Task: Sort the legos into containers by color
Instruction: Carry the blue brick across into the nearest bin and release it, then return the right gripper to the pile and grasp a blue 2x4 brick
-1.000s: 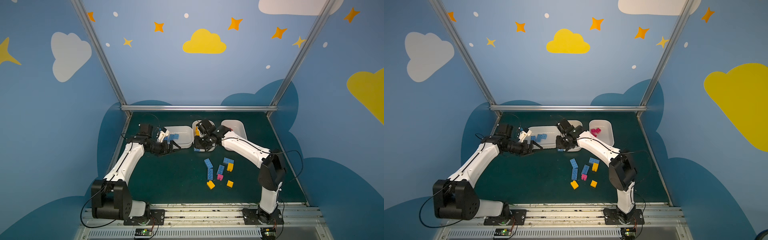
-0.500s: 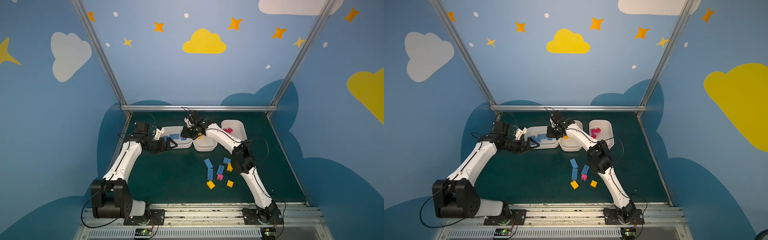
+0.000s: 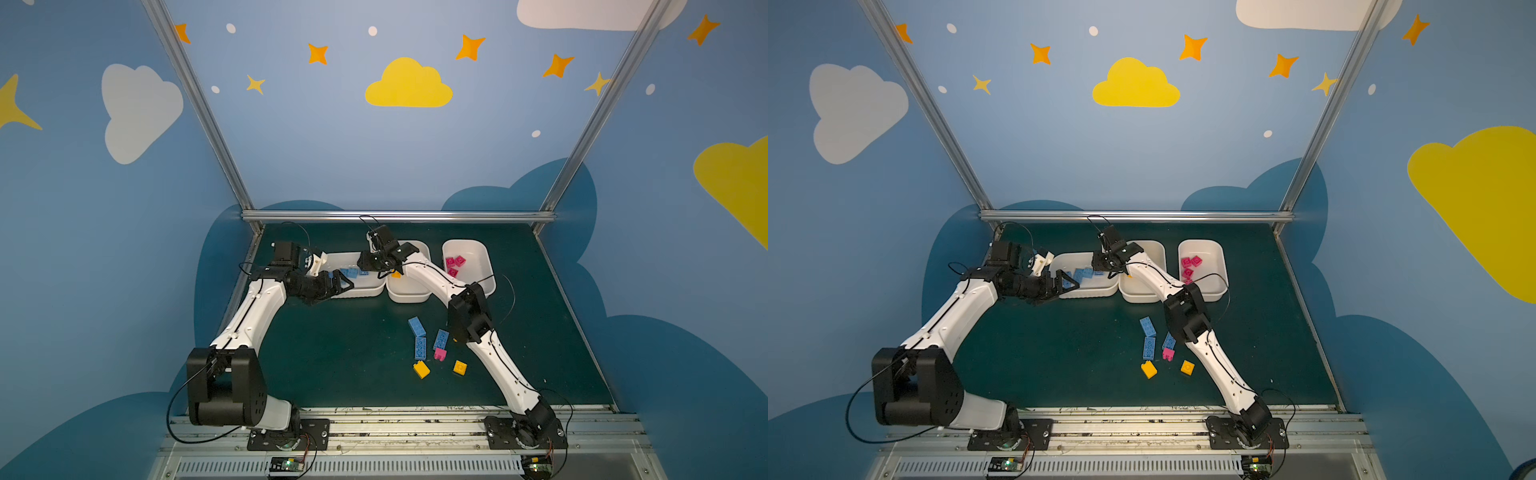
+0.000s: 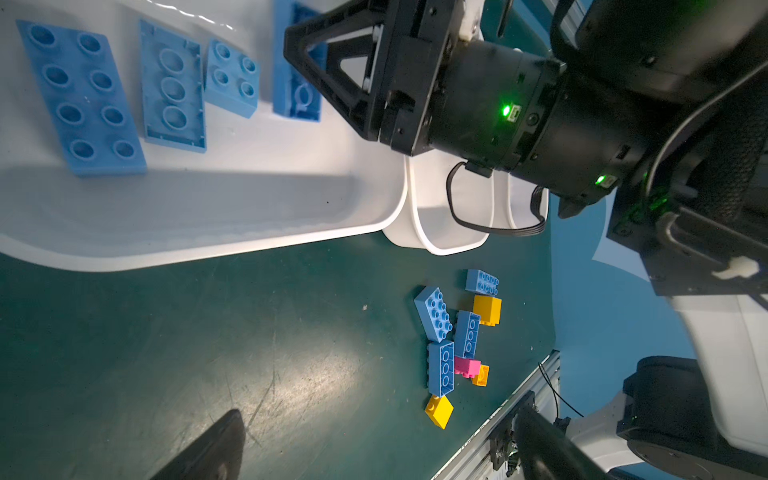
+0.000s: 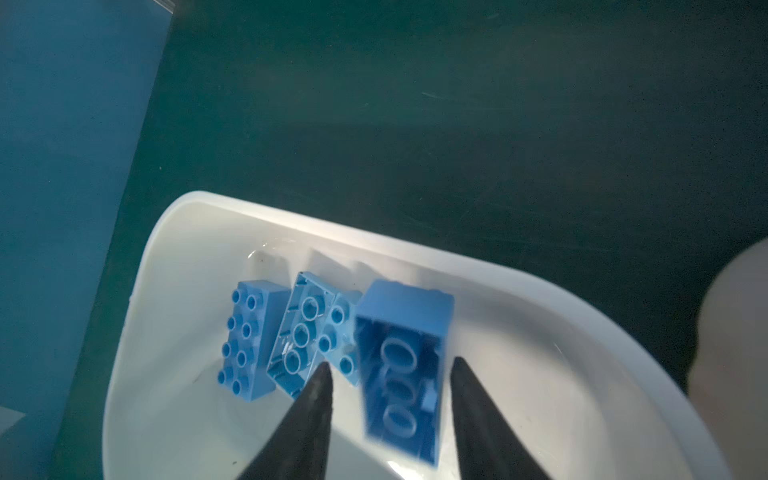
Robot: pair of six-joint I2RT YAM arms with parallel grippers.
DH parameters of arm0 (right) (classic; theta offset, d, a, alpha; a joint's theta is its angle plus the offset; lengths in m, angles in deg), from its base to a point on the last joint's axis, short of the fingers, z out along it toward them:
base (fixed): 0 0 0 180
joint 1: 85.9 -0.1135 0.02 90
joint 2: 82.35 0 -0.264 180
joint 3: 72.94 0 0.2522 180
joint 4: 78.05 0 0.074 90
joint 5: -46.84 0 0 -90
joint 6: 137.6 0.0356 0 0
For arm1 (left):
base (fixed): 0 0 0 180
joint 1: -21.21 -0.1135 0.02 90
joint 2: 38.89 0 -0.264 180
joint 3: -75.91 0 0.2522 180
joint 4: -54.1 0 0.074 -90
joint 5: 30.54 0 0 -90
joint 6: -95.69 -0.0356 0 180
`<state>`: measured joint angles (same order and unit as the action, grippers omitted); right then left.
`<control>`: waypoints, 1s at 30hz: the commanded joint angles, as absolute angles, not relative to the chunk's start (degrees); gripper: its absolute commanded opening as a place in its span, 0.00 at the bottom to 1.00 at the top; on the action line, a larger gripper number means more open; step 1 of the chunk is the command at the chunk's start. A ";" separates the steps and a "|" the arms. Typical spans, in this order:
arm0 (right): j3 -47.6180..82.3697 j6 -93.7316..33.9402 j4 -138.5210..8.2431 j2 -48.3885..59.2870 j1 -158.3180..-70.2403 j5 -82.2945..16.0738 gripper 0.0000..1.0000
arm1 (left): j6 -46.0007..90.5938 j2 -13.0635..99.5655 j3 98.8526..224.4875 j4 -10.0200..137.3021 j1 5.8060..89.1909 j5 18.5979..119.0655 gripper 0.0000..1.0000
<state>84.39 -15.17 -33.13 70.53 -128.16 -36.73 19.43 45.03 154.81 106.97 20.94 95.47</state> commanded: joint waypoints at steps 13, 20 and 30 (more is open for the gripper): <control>55.99 -22.75 -36.61 41.06 -126.54 -31.61 0.63 | 18.93 46.93 156.68 107.21 20.75 98.19 0.99; 34.76 -23.87 -32.80 23.03 -126.69 -32.38 0.65 | 18.79 47.22 156.12 107.41 20.80 99.34 1.00; 12.55 -21.46 -30.44 11.30 -129.35 -39.86 0.69 | 19.73 47.35 155.43 106.68 21.38 100.20 1.00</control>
